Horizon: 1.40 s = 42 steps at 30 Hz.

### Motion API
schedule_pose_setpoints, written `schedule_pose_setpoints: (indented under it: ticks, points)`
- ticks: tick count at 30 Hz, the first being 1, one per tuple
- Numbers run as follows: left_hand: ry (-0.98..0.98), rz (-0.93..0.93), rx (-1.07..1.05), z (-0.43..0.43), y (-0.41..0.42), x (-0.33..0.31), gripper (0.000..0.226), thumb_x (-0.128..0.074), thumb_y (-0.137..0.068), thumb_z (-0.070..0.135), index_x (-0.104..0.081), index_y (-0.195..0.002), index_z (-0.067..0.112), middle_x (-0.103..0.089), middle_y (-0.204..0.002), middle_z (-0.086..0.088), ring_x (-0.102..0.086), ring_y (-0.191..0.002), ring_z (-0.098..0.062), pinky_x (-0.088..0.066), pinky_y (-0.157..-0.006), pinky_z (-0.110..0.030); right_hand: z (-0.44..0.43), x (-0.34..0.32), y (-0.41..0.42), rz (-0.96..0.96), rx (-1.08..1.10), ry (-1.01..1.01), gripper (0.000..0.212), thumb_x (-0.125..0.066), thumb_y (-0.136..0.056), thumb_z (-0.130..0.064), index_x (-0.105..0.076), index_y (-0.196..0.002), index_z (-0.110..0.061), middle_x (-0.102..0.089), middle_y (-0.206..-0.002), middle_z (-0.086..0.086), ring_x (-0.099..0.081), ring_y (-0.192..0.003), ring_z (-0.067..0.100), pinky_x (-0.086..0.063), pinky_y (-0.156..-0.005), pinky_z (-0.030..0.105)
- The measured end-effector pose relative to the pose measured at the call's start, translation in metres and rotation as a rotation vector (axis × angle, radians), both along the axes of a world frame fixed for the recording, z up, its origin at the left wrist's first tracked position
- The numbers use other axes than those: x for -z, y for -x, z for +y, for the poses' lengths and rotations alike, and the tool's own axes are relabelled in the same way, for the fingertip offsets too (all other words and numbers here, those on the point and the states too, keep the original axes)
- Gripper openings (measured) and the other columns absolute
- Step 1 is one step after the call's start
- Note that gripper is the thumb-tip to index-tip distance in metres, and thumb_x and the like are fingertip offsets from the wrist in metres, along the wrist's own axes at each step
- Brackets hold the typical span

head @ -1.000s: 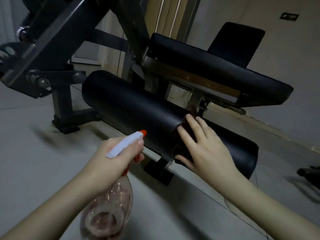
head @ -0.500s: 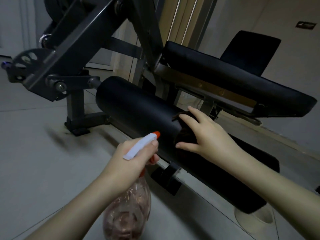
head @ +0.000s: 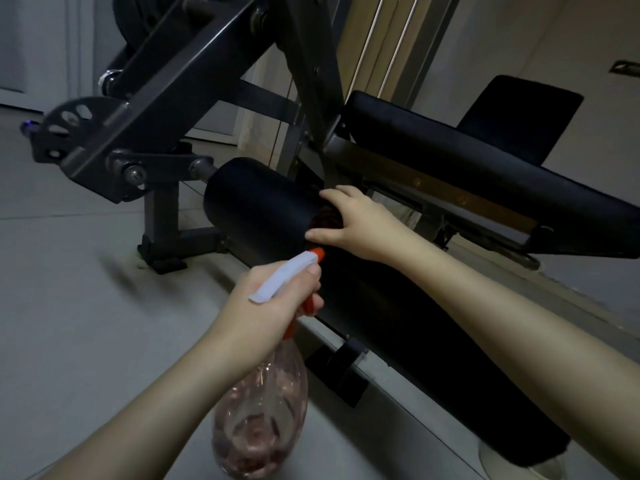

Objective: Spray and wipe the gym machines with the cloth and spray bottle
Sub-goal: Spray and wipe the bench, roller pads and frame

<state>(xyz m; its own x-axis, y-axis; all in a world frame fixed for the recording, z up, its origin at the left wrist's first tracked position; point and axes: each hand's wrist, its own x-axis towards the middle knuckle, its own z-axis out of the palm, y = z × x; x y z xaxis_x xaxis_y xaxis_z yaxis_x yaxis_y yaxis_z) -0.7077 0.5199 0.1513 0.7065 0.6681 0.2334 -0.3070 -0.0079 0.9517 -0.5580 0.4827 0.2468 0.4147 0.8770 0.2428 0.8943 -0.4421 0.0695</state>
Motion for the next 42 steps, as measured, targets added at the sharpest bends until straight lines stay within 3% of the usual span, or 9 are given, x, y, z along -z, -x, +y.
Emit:
schedule_pose_setpoints:
  ticks: [4,10,20,25,31,34,38,42]
  points:
    - [0.018,-0.036,-0.005,0.007,0.005,0.004,0.024,-0.063,-0.052,0.063,-0.072,-0.069,0.048,-0.073,-0.069,0.001,-0.071,-0.083,-0.035,-0.052,-0.088,-0.061,0.028,-0.002,-0.002,0.016,0.005,0.004,0.081,-0.059,-0.083,-0.057,-0.028,-0.147,-0.02,-0.022,-0.155,0.009,-0.029,-0.138,0.028,-0.031,-0.108,0.037]
    - [0.086,-0.046,-0.05,0.023,-0.003,0.014,0.025,-0.064,-0.046,0.062,-0.072,-0.064,0.047,-0.072,-0.065,0.003,-0.07,-0.074,-0.03,-0.051,-0.087,-0.062,0.055,-0.006,-0.004,0.056,-0.015,-0.023,0.072,-0.058,-0.086,-0.051,-0.033,-0.145,-0.018,-0.031,-0.15,0.006,-0.037,-0.133,0.024,-0.037,-0.102,0.034]
    - [0.126,-0.031,-0.061,0.041,-0.012,0.033,0.025,-0.067,-0.047,0.06,-0.074,-0.063,0.043,-0.072,-0.066,0.001,-0.07,-0.073,-0.028,-0.05,-0.088,-0.063,0.101,-0.009,-0.009,0.04,-0.049,-0.006,0.063,-0.051,-0.092,-0.049,-0.035,-0.143,-0.016,-0.042,-0.14,0.009,-0.047,-0.121,0.024,-0.044,-0.094,0.033]
    - [0.066,0.047,-0.085,0.057,-0.007,0.036,0.028,-0.066,-0.05,0.064,-0.073,-0.06,0.038,-0.072,-0.069,-0.002,-0.066,-0.084,-0.046,-0.051,-0.083,-0.065,0.122,-0.01,-0.014,0.056,-0.071,0.008,0.059,-0.05,-0.092,-0.048,-0.039,-0.14,-0.015,-0.045,-0.135,0.01,-0.051,-0.115,0.024,-0.045,-0.087,0.031]
    - [-0.025,0.116,-0.115,0.081,0.019,0.038,0.035,-0.062,-0.058,0.067,-0.073,-0.065,0.035,-0.07,-0.074,-0.015,-0.062,-0.085,-0.05,-0.049,-0.084,-0.066,0.162,-0.011,-0.012,0.062,-0.07,0.011,0.053,-0.047,-0.094,-0.047,-0.045,-0.134,-0.012,-0.051,-0.127,0.01,-0.054,-0.106,0.023,-0.045,-0.079,0.03]
    - [-0.001,0.164,-0.168,0.09,0.026,0.049,0.039,-0.064,-0.056,0.07,-0.074,-0.066,0.034,-0.072,-0.072,-0.009,-0.064,-0.086,-0.046,-0.049,-0.085,-0.066,0.183,-0.009,-0.007,0.022,-0.089,-0.022,0.047,-0.044,-0.097,-0.044,-0.048,-0.13,-0.01,-0.053,-0.121,0.011,-0.054,-0.1,0.023,-0.044,-0.075,0.03]
    - [-0.021,0.278,-0.131,0.098,0.03,0.06,0.06,-0.06,-0.038,0.091,-0.073,-0.065,0.039,-0.072,-0.065,-0.001,-0.068,-0.073,-0.035,-0.05,-0.089,-0.061,0.207,-0.006,0.001,-0.013,-0.111,-0.032,0.045,-0.042,-0.098,-0.038,-0.045,-0.133,-0.01,-0.049,-0.129,0.014,-0.052,-0.111,0.028,-0.042,-0.081,0.032]
    - [-0.093,0.231,-0.132,0.096,0.041,0.052,0.054,-0.057,-0.058,0.075,-0.071,-0.079,0.028,-0.073,-0.073,-0.005,-0.066,-0.085,-0.043,-0.052,-0.086,-0.059,0.202,-0.004,0.0,-0.003,-0.171,-0.041,0.04,-0.042,-0.099,-0.034,-0.046,-0.133,-0.012,-0.05,-0.13,0.013,-0.05,-0.115,0.027,-0.042,-0.087,0.033]
